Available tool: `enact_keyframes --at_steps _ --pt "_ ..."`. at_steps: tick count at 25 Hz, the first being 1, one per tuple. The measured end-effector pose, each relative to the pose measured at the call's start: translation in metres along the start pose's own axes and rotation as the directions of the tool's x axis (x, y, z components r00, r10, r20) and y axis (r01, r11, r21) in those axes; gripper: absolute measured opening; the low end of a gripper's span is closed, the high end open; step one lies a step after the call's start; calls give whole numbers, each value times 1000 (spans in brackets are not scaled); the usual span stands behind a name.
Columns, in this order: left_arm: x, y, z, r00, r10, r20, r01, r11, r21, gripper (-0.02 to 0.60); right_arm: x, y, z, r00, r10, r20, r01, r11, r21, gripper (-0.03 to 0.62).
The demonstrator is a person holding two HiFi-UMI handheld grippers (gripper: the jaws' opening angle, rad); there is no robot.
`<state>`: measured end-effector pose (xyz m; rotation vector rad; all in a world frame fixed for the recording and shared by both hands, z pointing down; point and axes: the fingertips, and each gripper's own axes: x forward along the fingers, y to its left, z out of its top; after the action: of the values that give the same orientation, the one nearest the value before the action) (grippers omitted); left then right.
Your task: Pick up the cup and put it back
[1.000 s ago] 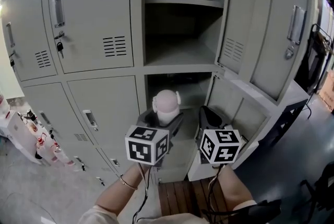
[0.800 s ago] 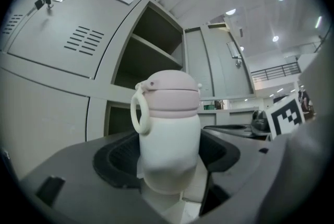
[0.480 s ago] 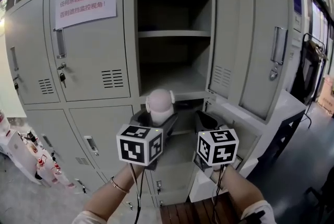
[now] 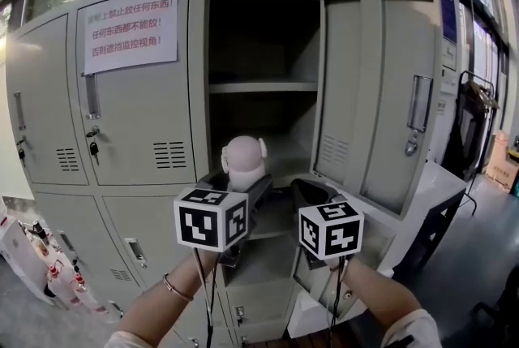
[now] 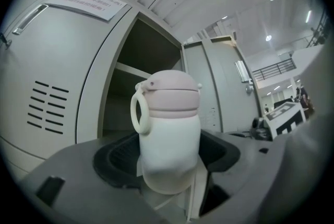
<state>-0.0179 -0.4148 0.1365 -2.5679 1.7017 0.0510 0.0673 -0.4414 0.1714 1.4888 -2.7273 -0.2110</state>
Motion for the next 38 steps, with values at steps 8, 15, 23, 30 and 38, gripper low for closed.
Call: enact_keyframes --at_steps 8,15,23,30,38 --pt "15 9 34 999 40 5 -40 997 59 337 12 1 34 1000 15 9 -15 999 -53 -8" --pt "24 8 68 999 51 15 -52 995 86 337 24 4 56 999 26 30 -26 999 -20 -8" --pt "27 3 112 997 51 54 -56 992 109 336 31 -8 80 999 13 31 -13 1000 -2 -8" --pt "41 1 153 995 65 70 -74 988 134 337 29 -7 98 999 3 44 -1 999 -42 -9" --pt "57 6 195 990 106 90 -122 974 193 336 33 -12 107 998 -4 58 5 1000 -27 -8"
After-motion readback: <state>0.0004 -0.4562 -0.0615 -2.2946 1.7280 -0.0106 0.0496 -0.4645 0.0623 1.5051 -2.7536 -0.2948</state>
